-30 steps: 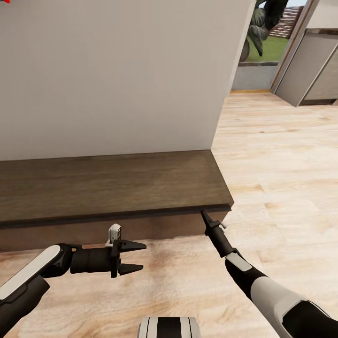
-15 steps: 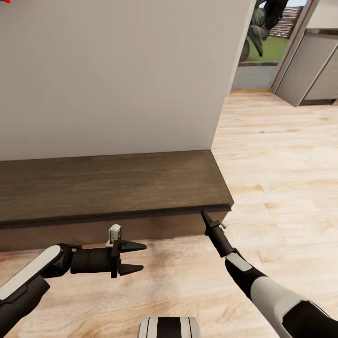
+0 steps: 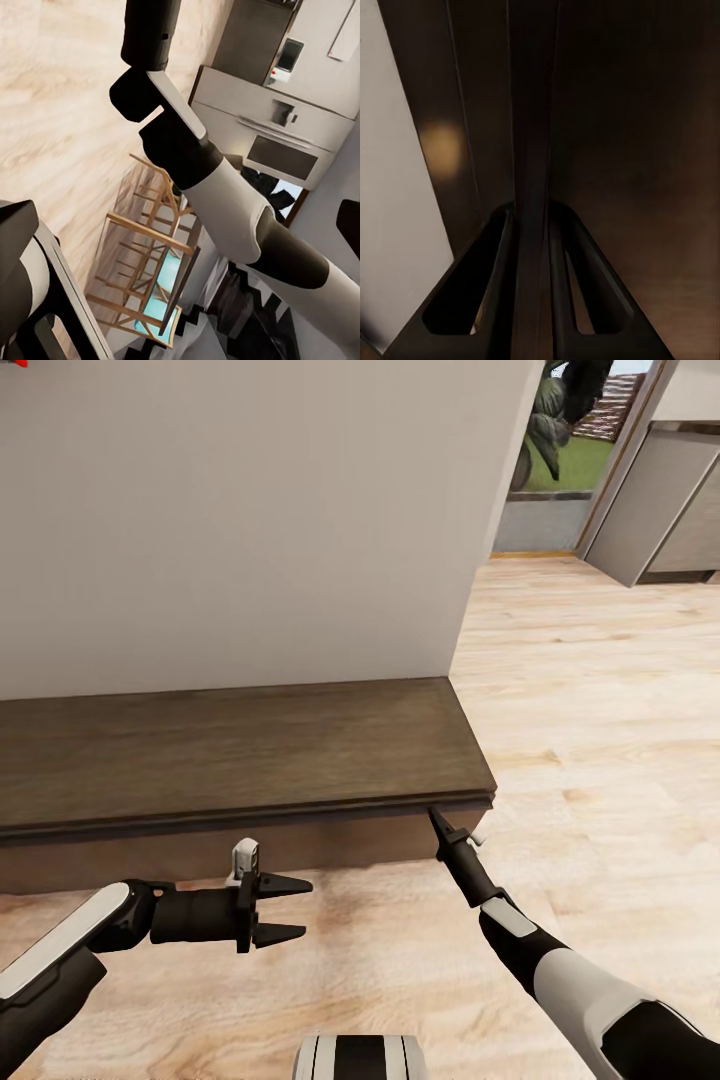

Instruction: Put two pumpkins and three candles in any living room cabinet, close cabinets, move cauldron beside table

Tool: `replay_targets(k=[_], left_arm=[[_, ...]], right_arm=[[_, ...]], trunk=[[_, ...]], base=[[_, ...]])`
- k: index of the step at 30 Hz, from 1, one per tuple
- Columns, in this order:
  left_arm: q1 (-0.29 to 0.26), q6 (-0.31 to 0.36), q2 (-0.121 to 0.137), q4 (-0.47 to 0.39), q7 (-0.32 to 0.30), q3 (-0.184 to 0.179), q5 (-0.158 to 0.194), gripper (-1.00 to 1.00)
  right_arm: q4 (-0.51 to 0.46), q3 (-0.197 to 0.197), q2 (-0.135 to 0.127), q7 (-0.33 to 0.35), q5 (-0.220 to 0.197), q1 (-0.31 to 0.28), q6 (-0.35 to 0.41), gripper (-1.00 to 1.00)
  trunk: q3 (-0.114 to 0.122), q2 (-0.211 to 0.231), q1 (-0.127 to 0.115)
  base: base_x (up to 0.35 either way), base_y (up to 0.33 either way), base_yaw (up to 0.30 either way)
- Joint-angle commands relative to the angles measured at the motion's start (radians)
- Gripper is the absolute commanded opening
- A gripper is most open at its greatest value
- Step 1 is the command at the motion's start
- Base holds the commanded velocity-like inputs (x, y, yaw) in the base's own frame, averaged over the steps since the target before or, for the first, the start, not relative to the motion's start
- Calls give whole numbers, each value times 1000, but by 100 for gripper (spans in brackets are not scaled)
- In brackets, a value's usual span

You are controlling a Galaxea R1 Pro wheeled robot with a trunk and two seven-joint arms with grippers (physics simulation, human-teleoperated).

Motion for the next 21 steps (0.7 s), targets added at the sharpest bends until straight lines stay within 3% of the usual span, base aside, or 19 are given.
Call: replay_targets(k=[1, 21], left_arm=[[-1, 0, 1, -1, 9, -1, 11, 100], [-1, 0, 1, -1, 9, -1, 11, 100]], right_arm=[[5, 14, -1, 0, -9, 0, 11, -100], [5, 12, -2, 8, -15, 0, 6, -100]], trunk=[[-1, 0, 0], [-1, 0, 0]], base=[[-4, 0, 0], [-60, 0, 0]])
